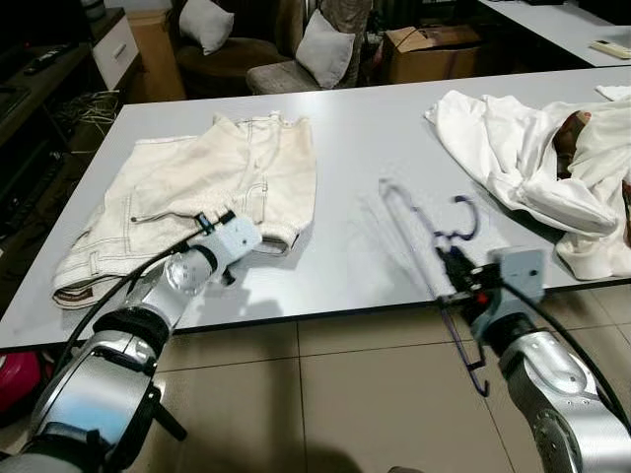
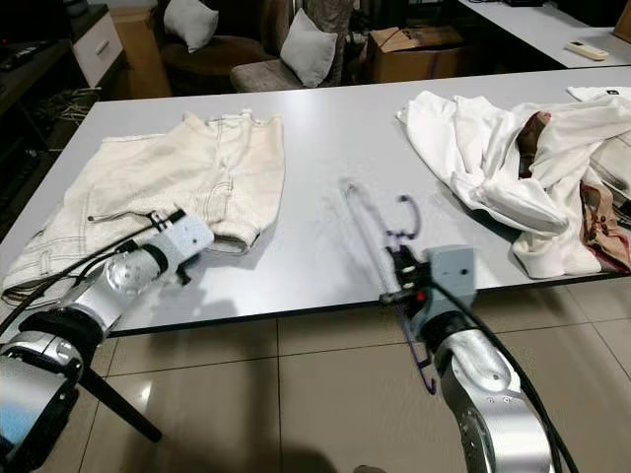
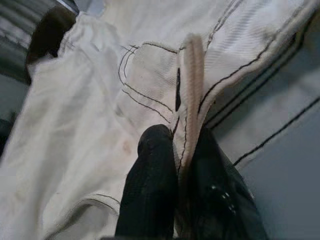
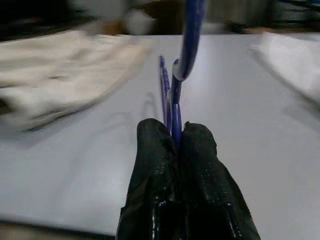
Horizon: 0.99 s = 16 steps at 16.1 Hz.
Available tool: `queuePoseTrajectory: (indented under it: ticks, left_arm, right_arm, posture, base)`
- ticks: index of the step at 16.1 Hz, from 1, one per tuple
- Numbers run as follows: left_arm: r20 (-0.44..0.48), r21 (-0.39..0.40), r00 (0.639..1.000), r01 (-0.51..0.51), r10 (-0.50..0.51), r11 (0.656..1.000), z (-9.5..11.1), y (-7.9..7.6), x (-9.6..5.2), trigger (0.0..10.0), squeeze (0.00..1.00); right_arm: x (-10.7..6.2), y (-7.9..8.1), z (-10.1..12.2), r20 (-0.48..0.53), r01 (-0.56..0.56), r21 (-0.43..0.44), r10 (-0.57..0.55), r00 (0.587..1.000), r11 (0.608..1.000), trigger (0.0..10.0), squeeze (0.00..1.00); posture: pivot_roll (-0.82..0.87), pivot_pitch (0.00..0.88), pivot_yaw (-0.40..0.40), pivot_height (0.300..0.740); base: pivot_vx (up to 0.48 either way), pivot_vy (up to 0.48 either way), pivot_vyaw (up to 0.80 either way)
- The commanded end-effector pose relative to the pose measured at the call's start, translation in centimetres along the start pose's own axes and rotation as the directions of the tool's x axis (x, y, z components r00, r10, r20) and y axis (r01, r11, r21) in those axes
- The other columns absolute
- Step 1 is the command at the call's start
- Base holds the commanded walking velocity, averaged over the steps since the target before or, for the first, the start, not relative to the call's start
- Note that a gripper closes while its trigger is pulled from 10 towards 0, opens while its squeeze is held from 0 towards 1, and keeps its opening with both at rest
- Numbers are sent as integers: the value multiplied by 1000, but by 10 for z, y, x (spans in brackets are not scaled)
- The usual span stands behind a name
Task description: Hang hanger
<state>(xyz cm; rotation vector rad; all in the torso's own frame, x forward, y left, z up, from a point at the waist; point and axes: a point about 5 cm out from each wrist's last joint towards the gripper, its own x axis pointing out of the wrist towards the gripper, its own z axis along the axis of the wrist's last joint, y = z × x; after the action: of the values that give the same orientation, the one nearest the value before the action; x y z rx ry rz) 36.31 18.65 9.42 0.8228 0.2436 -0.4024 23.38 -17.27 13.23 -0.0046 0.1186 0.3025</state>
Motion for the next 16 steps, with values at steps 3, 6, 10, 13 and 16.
queuePoseTrajectory:
  ticks: [3,6,10,13,16]
  left_arm:
    - [89,-270,996,8,17,963,30,25,7,0,0]
    - [203,-328,978,14,56,944,72,59,9,0,0]
    - [356,-124,932,116,-65,985,129,94,-2,0,0]
    - [361,74,918,147,-164,986,145,98,-10,0,0]
    - [332,164,926,129,-178,978,147,101,-13,0,0]
  right_arm:
    - [-17,21,7,-9,-310,27,310,951,950,10000,0]
    - [-29,31,3,-62,-469,71,473,879,880,10000,0]
    - [-18,32,-4,-102,-455,77,461,882,887,10000,0]
    - [3,30,8,-24,-437,105,442,897,893,10000,0]
    - [14,28,12,-34,-478,86,482,875,874,10000,0]
  posture:
    - [-165,0,89,740]
    - [-155,0,82,740]
    - [-145,0,89,740]
    - [-120,0,80,740]
    - [-102,0,69,740]
  base:
    - [0,0,0]
    - [0,0,0]
    - [0,0,0]
    - [0,0,0]
    - [0,0,0]
